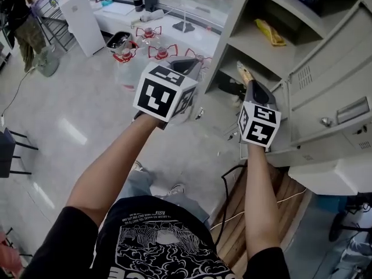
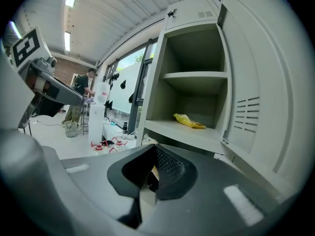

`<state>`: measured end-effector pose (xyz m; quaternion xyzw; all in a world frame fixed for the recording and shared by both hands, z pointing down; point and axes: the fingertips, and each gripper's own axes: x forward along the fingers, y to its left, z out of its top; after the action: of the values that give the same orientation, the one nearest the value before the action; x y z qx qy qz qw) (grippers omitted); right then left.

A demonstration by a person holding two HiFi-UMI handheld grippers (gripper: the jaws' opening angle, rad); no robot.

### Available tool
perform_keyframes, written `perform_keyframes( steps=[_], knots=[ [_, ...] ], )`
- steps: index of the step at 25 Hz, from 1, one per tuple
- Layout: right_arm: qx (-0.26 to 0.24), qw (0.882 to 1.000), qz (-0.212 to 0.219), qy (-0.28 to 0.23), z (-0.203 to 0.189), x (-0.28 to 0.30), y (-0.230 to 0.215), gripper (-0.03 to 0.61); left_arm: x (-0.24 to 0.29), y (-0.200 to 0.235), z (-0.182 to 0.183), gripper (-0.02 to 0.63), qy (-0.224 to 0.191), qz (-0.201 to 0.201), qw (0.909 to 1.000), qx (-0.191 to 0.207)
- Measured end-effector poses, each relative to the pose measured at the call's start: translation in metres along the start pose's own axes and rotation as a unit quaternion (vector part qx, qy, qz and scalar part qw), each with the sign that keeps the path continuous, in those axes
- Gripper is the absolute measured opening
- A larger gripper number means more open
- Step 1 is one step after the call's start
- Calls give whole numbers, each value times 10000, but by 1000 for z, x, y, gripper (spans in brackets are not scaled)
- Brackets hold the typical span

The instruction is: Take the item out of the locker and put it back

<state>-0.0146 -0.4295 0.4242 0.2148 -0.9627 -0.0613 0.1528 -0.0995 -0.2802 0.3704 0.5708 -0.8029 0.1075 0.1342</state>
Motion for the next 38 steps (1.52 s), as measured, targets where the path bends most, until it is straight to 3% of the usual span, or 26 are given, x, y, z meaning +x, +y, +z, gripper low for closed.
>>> perform_keyframes(
  steps=[8,25,38],
  knots=[
    [58,9999,16,-141,-12,28,1,26,17,-6,-11,2,51,29,9999,92],
    [196,9978,-540,-338,-56,99,-33,26,93,-16,-46,2,133,-481,9982,329],
    [-124,9952,-885,-410,-72,150,-52,26,118,-14,-64,2,20,-666,9972,343]
  ],
)
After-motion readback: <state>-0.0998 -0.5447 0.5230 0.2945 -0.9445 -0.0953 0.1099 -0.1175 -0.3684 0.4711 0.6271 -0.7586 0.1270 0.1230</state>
